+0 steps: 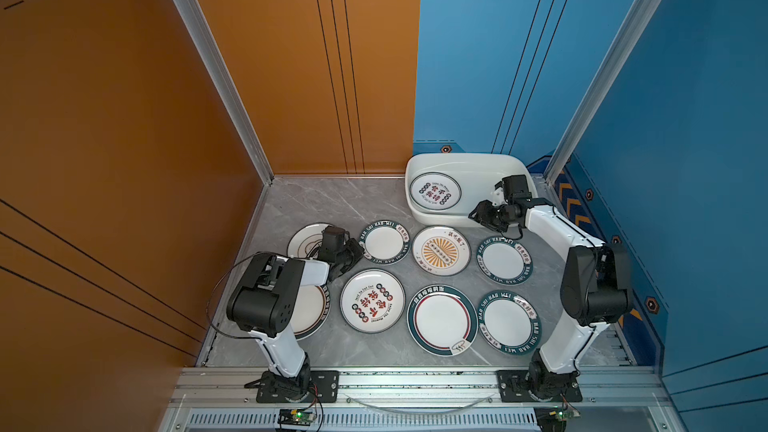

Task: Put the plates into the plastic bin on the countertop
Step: 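Close the left gripper on the green-rimmed plate edge and tilt it up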

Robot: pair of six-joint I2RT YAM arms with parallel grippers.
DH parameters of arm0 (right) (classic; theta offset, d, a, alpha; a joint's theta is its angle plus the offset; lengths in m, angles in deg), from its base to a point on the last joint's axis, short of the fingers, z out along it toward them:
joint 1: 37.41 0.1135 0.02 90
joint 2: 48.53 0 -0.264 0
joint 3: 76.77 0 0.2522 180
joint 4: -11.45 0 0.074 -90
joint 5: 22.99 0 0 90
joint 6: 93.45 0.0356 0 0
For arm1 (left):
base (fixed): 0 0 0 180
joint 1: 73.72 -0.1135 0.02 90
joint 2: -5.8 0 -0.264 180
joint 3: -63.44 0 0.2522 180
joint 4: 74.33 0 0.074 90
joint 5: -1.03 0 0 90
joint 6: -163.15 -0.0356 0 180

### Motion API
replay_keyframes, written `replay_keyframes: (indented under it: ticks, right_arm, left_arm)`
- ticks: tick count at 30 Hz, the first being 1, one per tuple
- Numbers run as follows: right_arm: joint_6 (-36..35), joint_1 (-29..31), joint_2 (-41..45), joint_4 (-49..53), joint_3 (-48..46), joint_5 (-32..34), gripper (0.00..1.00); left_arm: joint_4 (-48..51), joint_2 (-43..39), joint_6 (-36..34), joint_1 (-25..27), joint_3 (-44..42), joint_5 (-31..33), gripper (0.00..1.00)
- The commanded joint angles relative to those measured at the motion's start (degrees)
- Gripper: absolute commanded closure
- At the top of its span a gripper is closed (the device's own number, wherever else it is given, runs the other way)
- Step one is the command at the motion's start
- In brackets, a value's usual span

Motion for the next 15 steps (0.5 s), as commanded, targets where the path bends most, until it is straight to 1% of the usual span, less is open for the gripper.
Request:
replay_keyframes:
  ticks: [1,5,15]
  right_arm:
    - [0.8,-0.2,2.1,-1.8,-1.6,-2.3,0.46]
    - [0.9,-0.3,2.5,-3.4,-2.7,-3.8,0.46]
    - [-0.2,-0.3,3.5,-4.7,-4.6,-6.1,0.46]
  left_arm:
    - [6.2,0.6,-0.8,-1.3,-1.8,-0.2,0.95]
    - [6.4,-1.6,-0.4,-2.6,-1.5,-2.0,1.00]
    - [9.4,-7.9,-0.1,-4.7,-0.2,-5.3,1.00]
